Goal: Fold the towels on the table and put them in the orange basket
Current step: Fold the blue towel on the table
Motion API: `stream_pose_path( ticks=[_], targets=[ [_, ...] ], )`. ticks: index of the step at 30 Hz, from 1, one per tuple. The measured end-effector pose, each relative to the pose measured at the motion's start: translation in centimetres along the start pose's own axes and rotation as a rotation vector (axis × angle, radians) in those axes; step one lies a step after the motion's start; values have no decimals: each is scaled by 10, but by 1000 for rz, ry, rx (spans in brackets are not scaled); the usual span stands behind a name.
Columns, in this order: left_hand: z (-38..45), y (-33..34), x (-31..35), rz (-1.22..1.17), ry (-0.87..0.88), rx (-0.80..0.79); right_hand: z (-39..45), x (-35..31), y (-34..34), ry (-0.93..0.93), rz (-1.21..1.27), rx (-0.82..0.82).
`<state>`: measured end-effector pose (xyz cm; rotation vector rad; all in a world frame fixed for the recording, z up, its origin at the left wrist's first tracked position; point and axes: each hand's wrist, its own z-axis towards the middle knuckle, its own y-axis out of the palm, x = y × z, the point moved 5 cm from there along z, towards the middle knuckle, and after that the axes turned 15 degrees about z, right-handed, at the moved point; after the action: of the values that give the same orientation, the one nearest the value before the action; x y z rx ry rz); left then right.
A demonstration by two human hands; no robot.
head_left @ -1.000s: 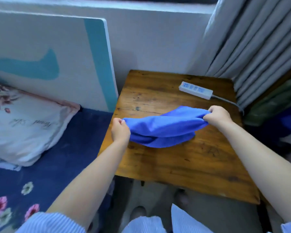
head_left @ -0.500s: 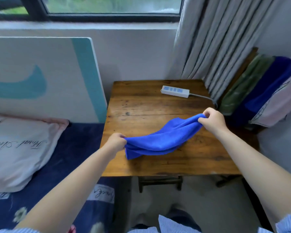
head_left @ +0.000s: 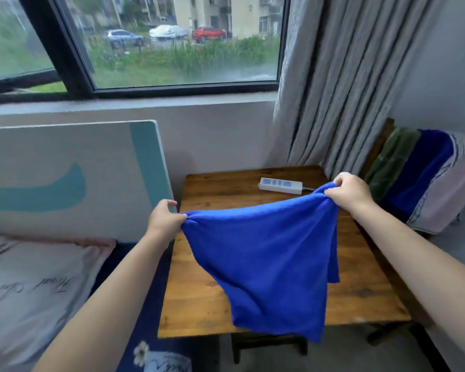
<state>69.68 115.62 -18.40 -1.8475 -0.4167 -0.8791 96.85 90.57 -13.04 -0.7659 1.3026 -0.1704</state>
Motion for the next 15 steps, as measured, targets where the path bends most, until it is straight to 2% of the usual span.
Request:
stream_pose_path(
  ticks=[3, 6, 8, 10, 12, 15],
  targets=[
    [2, 7, -6, 13, -107, -105, 11, 24, 11, 176, -145, -86],
    [4, 15, 1, -59, -124, -171, 17, 34, 20, 240, -173, -99],
    [7, 17, 8, -60, -114, -189, 19, 33, 20, 200, -171, -56],
    [6, 18, 14, 92, -39, -258, 15, 27, 17, 138, -244, -59],
    [-4, 27, 16, 359, 55, -451, 8, 25, 22, 117, -459, -230],
    [-23, 37, 15, 745, 92, -732, -13, 24, 32, 155, -813, -566]
  ],
)
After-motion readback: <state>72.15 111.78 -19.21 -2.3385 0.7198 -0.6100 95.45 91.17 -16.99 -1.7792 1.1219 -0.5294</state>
